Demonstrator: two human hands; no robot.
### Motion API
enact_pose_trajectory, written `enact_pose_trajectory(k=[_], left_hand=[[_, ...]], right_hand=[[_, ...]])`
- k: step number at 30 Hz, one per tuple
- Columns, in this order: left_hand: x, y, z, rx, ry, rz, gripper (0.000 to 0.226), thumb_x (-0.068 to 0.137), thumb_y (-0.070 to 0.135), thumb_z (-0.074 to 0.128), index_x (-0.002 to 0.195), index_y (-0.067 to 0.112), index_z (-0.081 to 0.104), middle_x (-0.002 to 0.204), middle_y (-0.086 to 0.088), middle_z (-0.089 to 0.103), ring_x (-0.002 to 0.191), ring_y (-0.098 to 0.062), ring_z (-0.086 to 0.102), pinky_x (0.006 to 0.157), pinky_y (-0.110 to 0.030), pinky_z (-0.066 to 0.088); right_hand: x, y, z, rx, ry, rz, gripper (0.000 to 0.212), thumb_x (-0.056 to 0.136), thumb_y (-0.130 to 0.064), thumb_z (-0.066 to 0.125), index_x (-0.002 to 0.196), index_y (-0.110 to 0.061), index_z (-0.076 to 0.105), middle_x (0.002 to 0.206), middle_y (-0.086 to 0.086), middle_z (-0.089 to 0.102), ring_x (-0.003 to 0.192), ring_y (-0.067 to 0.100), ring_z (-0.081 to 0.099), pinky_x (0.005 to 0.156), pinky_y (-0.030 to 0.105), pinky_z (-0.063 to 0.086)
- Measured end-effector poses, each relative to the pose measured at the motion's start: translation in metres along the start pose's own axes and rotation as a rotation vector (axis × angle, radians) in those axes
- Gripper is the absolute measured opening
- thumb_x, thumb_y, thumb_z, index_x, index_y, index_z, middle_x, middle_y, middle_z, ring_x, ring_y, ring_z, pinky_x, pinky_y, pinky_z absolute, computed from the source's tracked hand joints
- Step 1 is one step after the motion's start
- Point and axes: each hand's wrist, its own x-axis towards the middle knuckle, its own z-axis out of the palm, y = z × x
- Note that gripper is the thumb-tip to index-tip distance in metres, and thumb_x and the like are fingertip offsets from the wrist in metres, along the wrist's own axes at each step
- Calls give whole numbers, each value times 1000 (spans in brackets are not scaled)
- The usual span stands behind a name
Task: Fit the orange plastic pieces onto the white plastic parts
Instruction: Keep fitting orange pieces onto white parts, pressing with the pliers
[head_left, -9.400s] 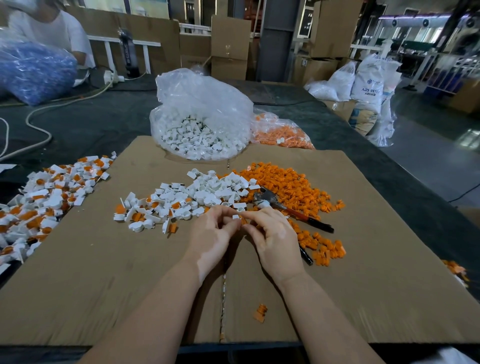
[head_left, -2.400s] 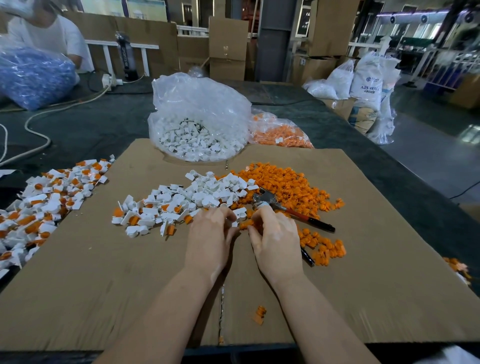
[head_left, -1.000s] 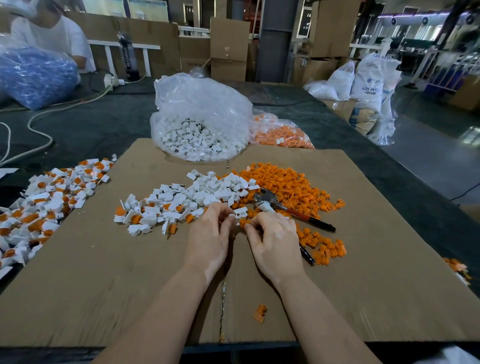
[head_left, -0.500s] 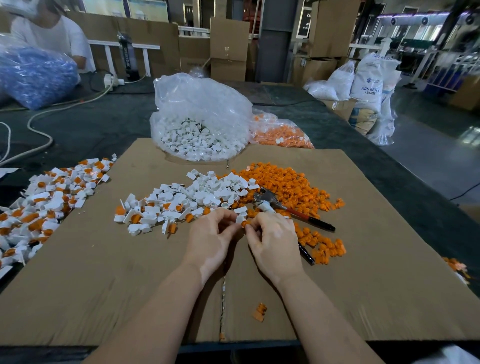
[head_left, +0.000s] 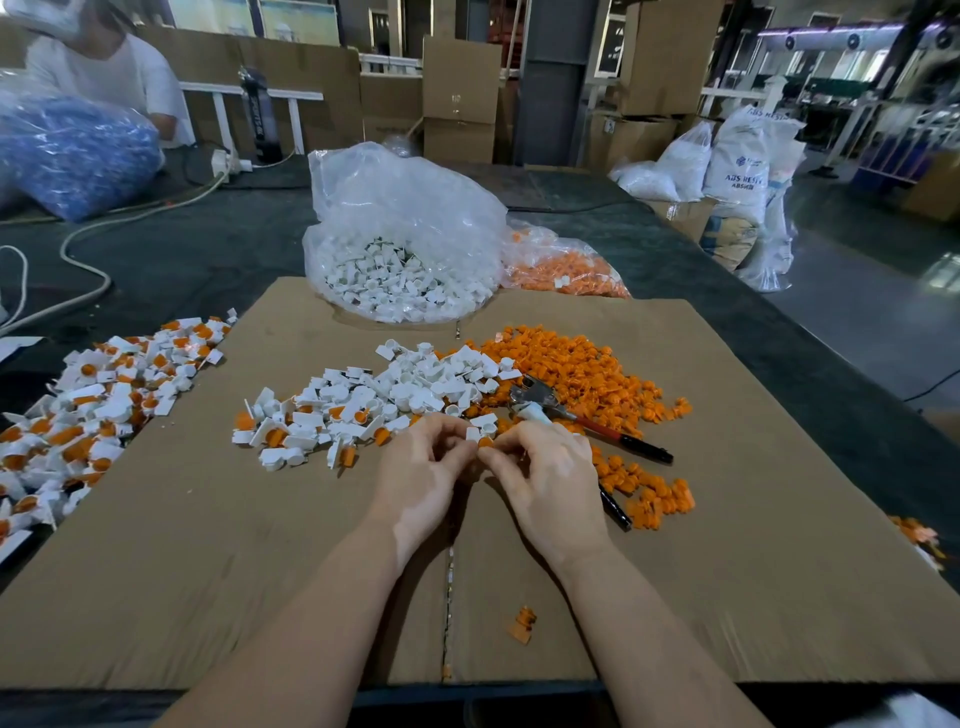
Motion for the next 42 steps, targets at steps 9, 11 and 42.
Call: enact_pose_trajectory(k=[9,11,42], left_hand=[[-1,0,-2,-49,-19,25,20,86,0,59,95,18,65,71,-1,57,68,-10,54,62,-10,43],[-2,1,-2,-31,-18,25,19,86,3,60,97,18,65,72,0,58,70,-11,56,63,-10,43],[10,-1,12,-74,67,-41,6,85,14,65,86,20,64,63,2,59,58,1,56,58,-8,42]], right_hand=[[0,-3,-3,45,-15,-14,18,82,-16,69,101,-17,70,86,-1,58,92,16,52,86,39,37],[0,-3,-3,38,-25,-7,17,83,-17,67,101,-17,71,86,-3,57,92,15,51,87,39,37],[23,22,-32,-548,-336,533,55,86,-50,46,131,-19,39,140,2,36,132,24,28,110,58,4]])
